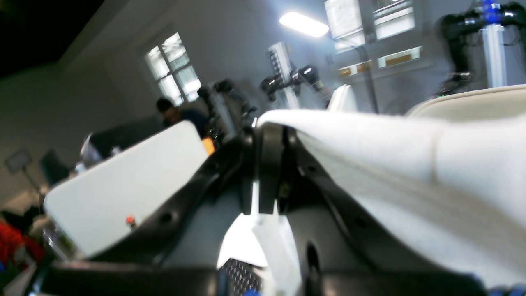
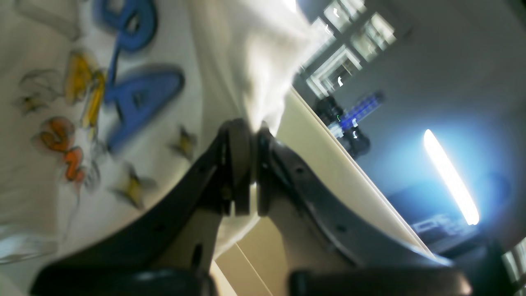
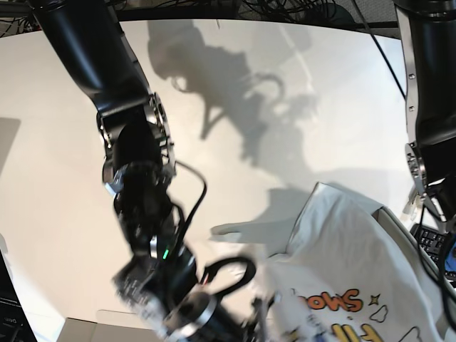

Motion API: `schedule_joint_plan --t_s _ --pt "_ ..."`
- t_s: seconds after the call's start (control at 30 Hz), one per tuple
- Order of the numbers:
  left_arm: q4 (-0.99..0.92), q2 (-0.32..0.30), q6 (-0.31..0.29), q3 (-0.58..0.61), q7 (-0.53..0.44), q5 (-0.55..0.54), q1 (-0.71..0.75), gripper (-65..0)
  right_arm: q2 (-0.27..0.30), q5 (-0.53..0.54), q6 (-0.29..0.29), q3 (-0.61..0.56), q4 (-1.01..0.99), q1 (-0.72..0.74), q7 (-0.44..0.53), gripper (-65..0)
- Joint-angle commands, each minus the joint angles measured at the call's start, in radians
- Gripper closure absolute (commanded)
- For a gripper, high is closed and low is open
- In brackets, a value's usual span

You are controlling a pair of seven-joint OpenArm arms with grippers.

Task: Layout the t-shirt on the table in an organized manner, then fold the t-shirt properly
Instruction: 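Lift the shirt high with both grippers and shake it out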

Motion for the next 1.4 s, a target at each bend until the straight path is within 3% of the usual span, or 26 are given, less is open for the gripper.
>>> schedule_joint_plan --t_s 0.0,0.2,0.37,0.6,0.87,0.97,1.37 --pt "-0.001 -0.017 0.04 -0.016 -0.022 0.037 -0.048 0.0 0.005 -0.051 -0.015 -0.019 0.044 -0.007 -0.047 0.0" --pt "-0.002 0.013 0.04 -0.006 -0.022 0.032 -0.072 0.0 0.005 -0.138 -0.015 -0.275 0.2 -0.122 -0.05 0.0" --pt "-0.002 0.039 0.04 0.038 -0.022 0.035 -0.091 0.0 0.005 -0.201 -0.015 -0.376 0.23 -0.128 0.008 0.0" --pt "0.036 0.041 0.04 0.103 -0.022 0.035 -0.115 0.0 0.005 -0.229 -0.018 -0.367 0.246 -0.089 0.078 0.0" --pt "0.059 0.038 0.042 0.055 -0.029 0.032 -0.115 0.0 0.005 -0.259 -0.165 -0.243 0.248 0.024 0.155 0.0" --pt "0.059 0.038 0.042 0.06 -0.03 0.032 -0.115 0.0 0.005 -0.259 -0.191 -0.217 0.248 0.092 0.155 0.0" --pt "0.059 0.036 0.042 0.064 -0.032 0.032 -0.115 0.0 0.005 -0.25 -0.196 -0.22 0.223 0.308 0.157 0.0"
